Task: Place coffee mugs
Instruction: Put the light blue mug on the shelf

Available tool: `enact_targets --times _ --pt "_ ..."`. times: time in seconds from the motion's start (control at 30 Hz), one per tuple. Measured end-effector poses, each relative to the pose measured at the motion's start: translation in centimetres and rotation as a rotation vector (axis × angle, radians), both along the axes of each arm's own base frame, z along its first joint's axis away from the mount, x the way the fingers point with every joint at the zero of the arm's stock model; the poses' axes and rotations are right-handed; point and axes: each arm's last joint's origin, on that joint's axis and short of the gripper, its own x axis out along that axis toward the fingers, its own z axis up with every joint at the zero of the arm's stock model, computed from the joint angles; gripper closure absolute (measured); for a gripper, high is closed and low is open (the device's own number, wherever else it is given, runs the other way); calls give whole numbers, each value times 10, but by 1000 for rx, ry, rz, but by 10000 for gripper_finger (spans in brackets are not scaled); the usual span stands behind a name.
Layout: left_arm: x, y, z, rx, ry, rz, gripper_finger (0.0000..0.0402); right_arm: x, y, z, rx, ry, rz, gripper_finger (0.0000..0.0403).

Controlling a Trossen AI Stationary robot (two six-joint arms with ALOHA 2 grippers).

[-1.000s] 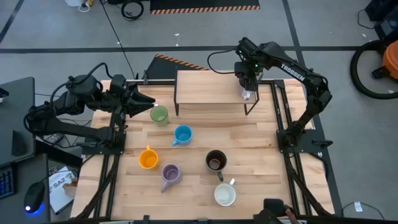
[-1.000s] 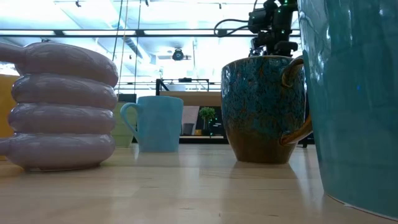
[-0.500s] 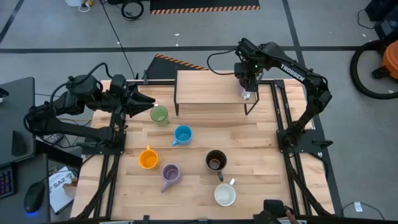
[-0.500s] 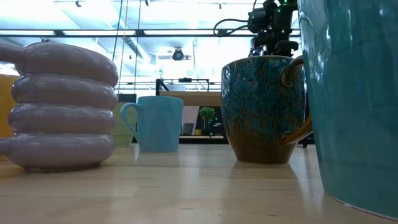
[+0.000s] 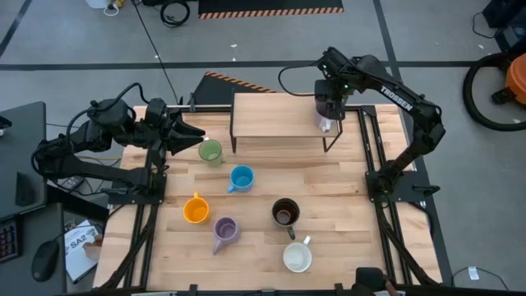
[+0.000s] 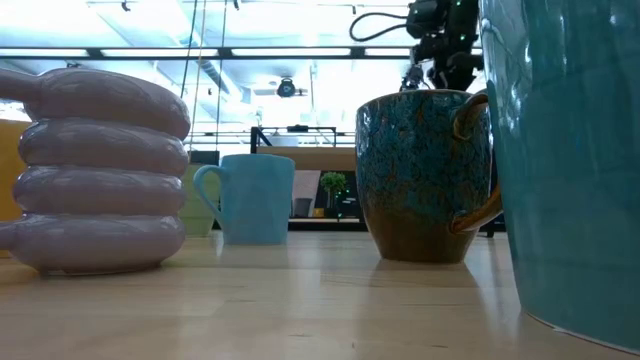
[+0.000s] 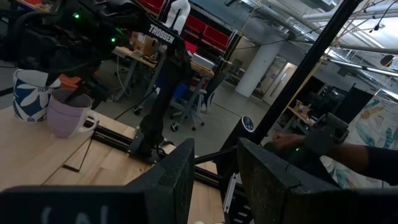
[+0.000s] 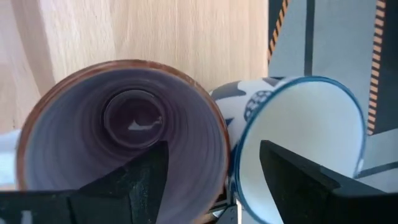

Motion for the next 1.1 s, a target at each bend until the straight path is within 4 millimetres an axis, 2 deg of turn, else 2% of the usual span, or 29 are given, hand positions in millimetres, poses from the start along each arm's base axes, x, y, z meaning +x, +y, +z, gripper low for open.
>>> enact_targets --times 0.43,0.67,0.87,1.1 --pt "0 0 0 0 0 0 274 -15 21 25 -74 -91 -31 144" --pt "0 0 -1 -4 12 0 274 -25 48 45 -103 -196 -48 144" --pt "0 2 -12 -13 127 57 274 -29 75 59 -100 -321 -70 144" --pt "-4 3 -32 -38 335 107 274 -23 99 68 -26 -464 -88 144"
